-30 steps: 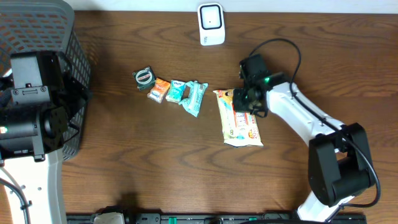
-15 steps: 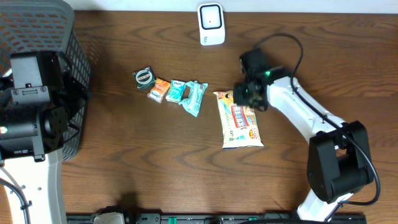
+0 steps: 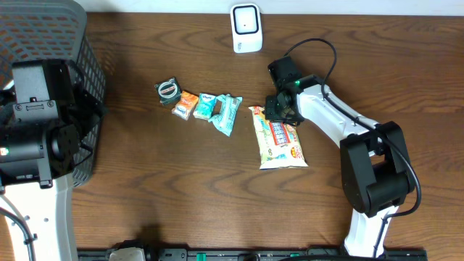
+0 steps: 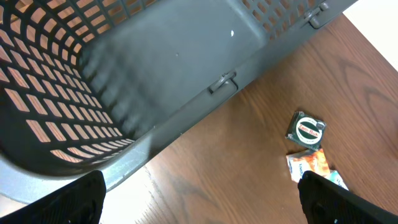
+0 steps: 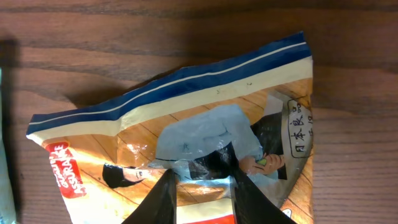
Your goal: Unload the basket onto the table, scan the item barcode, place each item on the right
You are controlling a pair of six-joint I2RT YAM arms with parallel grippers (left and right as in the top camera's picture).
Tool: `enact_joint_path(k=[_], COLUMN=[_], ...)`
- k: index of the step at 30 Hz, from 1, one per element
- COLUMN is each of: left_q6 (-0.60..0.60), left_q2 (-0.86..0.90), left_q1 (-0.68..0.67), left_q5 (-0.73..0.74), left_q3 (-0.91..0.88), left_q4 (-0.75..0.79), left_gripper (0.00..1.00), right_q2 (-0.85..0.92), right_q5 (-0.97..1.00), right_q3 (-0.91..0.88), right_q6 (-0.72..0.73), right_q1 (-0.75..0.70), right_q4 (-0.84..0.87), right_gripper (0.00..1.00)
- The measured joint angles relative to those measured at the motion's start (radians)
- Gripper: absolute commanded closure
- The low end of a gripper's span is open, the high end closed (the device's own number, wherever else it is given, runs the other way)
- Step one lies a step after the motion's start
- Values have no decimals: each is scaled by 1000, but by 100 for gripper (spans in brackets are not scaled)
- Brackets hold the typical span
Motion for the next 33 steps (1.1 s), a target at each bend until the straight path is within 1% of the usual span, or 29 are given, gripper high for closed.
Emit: enact_joint_path(k=[1, 4, 7, 11, 13, 16, 22, 25, 29, 32, 33], left_q6=[0, 0, 0, 0, 0, 0, 0, 0, 0, 0, 0], left_q2=[0, 0, 0, 0, 0, 0, 0, 0, 0, 0, 0], left_q1=[0, 0, 0, 0, 0, 0, 0, 0, 0, 0, 0], left_q5=[0, 0, 0, 0, 0, 0, 0, 0, 0, 0, 0], left_q3=[0, 0, 0, 0, 0, 0, 0, 0, 0, 0, 0], left_q4=[0, 0, 1, 0, 0, 0, 0, 0, 0, 0, 0], left_gripper=[3, 2, 2, 2, 2, 2, 2, 2, 2, 2, 2], right_q2=[1, 6, 6, 1, 1, 1, -11, -36, -36, -23, -20], right_q5=[5, 32, 47, 39, 33, 29, 39, 40, 51, 72, 81], right_q3=[7, 55, 124, 150, 133, 82, -63, -91, -71, 11, 73], right_q6=[0, 0, -15, -47, -57, -62, -61, -56, -56, -64, -74], right_q1=[0, -9, -21, 0, 32, 80, 150, 155, 134, 76, 33], right_q4=[-22, -157, -367, -531, -570, -577, -443, -395, -367, -356, -359], right_gripper=[76, 76, 75, 76, 75, 75, 75, 75, 73, 71, 72])
